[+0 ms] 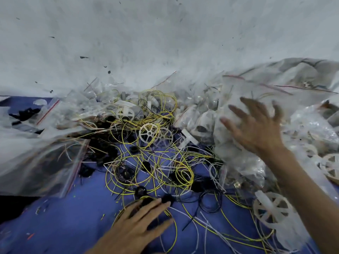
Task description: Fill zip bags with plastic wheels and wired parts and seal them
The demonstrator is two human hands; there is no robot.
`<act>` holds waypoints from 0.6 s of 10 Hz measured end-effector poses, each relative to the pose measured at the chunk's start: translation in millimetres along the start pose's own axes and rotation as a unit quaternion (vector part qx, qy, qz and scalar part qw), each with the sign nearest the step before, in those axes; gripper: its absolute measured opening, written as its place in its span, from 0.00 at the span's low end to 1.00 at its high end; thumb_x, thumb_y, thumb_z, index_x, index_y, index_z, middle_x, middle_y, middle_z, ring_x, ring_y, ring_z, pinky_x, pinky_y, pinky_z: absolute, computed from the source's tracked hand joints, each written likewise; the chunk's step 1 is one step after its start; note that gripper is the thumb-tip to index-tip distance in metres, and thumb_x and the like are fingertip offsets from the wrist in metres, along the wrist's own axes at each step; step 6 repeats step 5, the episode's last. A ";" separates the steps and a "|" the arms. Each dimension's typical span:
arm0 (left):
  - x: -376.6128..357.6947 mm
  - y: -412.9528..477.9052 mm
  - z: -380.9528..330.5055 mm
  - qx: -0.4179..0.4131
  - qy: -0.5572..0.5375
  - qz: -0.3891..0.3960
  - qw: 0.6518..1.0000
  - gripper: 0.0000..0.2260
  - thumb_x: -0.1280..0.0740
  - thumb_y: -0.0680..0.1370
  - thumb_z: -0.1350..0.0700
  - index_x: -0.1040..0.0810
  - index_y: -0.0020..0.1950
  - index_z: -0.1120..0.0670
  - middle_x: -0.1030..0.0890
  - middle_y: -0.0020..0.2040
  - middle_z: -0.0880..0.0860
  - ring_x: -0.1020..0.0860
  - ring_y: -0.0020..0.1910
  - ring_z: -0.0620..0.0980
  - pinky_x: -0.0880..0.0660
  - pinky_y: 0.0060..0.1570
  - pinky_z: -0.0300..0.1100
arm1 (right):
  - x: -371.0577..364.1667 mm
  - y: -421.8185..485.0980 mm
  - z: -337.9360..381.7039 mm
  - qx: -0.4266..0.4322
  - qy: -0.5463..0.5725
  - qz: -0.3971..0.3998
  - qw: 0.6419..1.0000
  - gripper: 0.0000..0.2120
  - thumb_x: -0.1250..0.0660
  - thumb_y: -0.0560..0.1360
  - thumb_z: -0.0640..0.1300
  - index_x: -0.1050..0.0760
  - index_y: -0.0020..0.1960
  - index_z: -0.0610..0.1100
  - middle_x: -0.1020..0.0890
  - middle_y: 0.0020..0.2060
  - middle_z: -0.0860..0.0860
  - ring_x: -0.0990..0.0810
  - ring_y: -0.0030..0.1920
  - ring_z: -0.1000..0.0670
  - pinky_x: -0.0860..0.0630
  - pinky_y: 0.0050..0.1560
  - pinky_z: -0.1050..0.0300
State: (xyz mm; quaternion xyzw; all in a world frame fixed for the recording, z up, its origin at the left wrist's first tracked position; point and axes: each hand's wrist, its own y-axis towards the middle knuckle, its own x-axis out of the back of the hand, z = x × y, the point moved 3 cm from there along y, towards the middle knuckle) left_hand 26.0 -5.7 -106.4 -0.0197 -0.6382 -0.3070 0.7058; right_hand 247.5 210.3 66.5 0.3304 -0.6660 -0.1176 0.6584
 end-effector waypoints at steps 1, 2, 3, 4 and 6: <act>-9.5 4.0 3.7 -0.009 0.022 0.079 0.997 0.21 0.54 0.81 0.40 0.26 0.64 0.44 0.26 0.67 0.50 0.28 0.66 0.49 0.33 0.58 0.47 | -30.2 -16.0 4.0 0.019 0.026 0.089 0.996 0.31 0.41 0.71 0.68 0.34 0.69 0.54 0.35 0.71 0.49 0.38 0.70 0.44 0.39 0.67 0.38; -8.6 10.7 12.0 0.010 0.007 0.124 0.992 0.24 0.49 0.78 0.34 0.24 0.64 0.43 0.29 0.70 0.49 0.29 0.68 0.49 0.36 0.60 0.48 | -44.1 -13.0 -0.3 -0.007 0.094 0.033 0.995 0.25 0.37 0.73 0.55 0.31 0.68 0.50 0.33 0.70 0.46 0.36 0.69 0.40 0.36 0.65 0.33; -6.6 20.5 25.3 0.027 -0.015 0.128 0.991 0.23 0.51 0.79 0.37 0.24 0.65 0.43 0.32 0.72 0.48 0.30 0.69 0.49 0.32 0.64 0.48 | -49.5 -2.8 4.3 -0.060 0.094 0.053 0.992 0.23 0.41 0.75 0.53 0.33 0.69 0.52 0.35 0.71 0.48 0.40 0.71 0.42 0.42 0.68 0.33; -3.5 39.3 47.9 0.056 0.009 0.137 0.989 0.22 0.51 0.78 0.39 0.22 0.62 0.42 0.28 0.69 0.48 0.28 0.67 0.47 0.25 0.57 0.46 | -51.0 5.2 12.9 -0.101 0.079 0.120 0.984 0.22 0.46 0.77 0.54 0.38 0.70 0.53 0.42 0.73 0.50 0.50 0.73 0.44 0.53 0.69 0.30; -10.9 59.1 68.6 0.059 0.030 0.181 0.981 0.20 0.50 0.81 0.42 0.26 0.65 0.44 0.39 0.75 0.46 0.46 0.76 0.46 0.37 0.67 0.44 | -24.4 11.9 20.3 -0.067 0.209 0.102 0.970 0.20 0.41 0.76 0.57 0.29 0.65 0.52 0.33 0.69 0.50 0.40 0.71 0.45 0.46 0.71 0.37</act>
